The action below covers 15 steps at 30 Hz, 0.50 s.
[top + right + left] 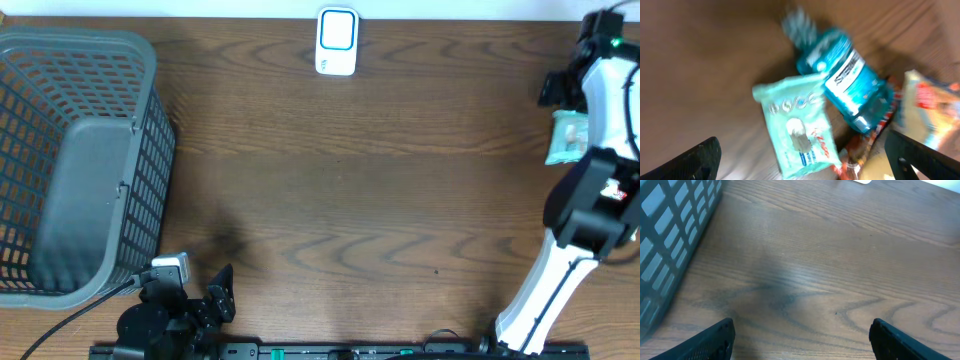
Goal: Scan the item barcode
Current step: 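Move the wet-wipes pack to the table's right edge and release it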
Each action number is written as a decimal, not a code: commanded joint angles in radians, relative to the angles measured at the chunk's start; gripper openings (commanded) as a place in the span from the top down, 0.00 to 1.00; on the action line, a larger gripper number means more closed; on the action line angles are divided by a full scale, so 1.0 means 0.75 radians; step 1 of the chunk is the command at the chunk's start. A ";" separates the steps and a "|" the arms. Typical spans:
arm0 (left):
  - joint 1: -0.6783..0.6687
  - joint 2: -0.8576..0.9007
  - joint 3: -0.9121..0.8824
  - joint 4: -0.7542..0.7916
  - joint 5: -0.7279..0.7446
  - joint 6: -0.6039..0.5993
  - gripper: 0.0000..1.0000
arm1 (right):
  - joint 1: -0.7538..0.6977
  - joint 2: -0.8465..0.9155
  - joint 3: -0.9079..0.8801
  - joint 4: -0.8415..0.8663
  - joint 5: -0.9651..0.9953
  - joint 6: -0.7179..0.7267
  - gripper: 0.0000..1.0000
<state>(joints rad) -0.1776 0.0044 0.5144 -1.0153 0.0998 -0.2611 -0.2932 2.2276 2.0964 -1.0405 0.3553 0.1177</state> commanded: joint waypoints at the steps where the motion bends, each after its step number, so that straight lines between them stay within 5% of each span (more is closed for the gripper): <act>1: 0.006 -0.001 0.000 -0.001 0.007 0.013 0.14 | 0.056 -0.285 0.015 -0.001 -0.128 0.068 0.01; 15: 0.006 -0.001 0.000 -0.001 0.007 0.013 0.14 | 0.339 -1.004 0.014 -0.188 -0.219 0.138 0.01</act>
<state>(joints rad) -0.1776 0.0044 0.5144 -1.0153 0.0998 -0.2611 -0.0681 1.5417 2.1025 -1.1595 0.2028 0.2012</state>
